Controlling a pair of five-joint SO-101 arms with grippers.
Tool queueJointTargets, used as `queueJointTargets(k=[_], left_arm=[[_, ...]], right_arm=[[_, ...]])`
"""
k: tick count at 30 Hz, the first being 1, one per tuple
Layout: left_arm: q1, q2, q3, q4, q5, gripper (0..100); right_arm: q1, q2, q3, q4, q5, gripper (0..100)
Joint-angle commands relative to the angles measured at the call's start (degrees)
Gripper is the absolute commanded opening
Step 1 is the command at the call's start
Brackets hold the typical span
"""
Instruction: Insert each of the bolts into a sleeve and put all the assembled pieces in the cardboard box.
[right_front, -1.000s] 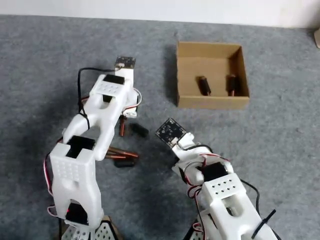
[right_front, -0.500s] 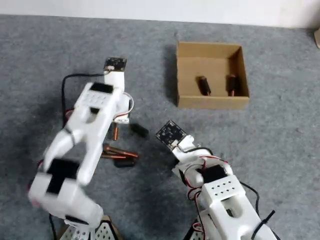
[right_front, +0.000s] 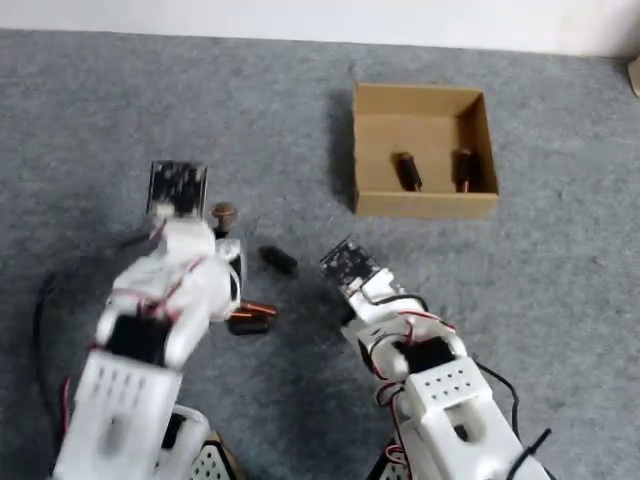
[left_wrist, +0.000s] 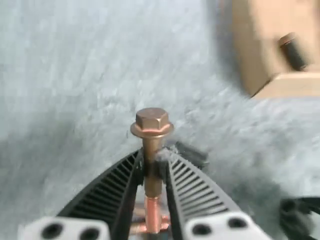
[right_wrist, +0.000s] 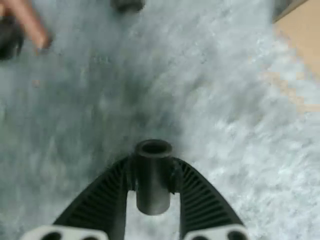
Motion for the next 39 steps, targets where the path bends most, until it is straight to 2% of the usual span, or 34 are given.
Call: queueJointTargets(k=[1,7,10,13,16,18,22,24,33,39], left_arm=[[1.8,-14.02,0.57,-2.37,0.0,0],[1.98,-17.98,-0.04,-2.73,0.0,0],[4.79,-17.98,-2.95,-2.73,0.09,0],[9.45,-17.98,-6.2,-2.73,1.49,0],[13.49,-17.89,-5.85,-5.01,9.85,1],[14.64,-17.89,-2.95,-11.78,12.75,1],[14.73,-17.98,5.93,-27.87,11.25,1],[14.99,-18.07,9.71,-32.0,11.16,1],[15.08,-18.42,13.67,-31.38,11.25,1],[17.8,-18.51,12.79,-26.81,11.34,1]], right_arm=[[-1.8,-10.24,-0.04,-2.24,-5.89,0.5],[-6.73,-36.62,4.35,6.37,-11.25,0.5],[-7.25,-50.77,4.88,9.27,-13.45,0.5],[-7.25,-47.34,4.44,10.07,-15.12,0.5],[-7.69,-46.37,4.53,9.8,-17.41,0.5],[-10.42,-48.66,4.44,9.8,-18.11,0.5],[-16.13,-49.45,4.26,9.8,-17.41,0.5],[-17.63,-49.36,4.53,9.8,-17.41,0.5],[-17.36,-49.45,4.88,9.8,-17.41,0.5],[-11.82,-49.45,5.05,9.8,-17.32,0.5]])
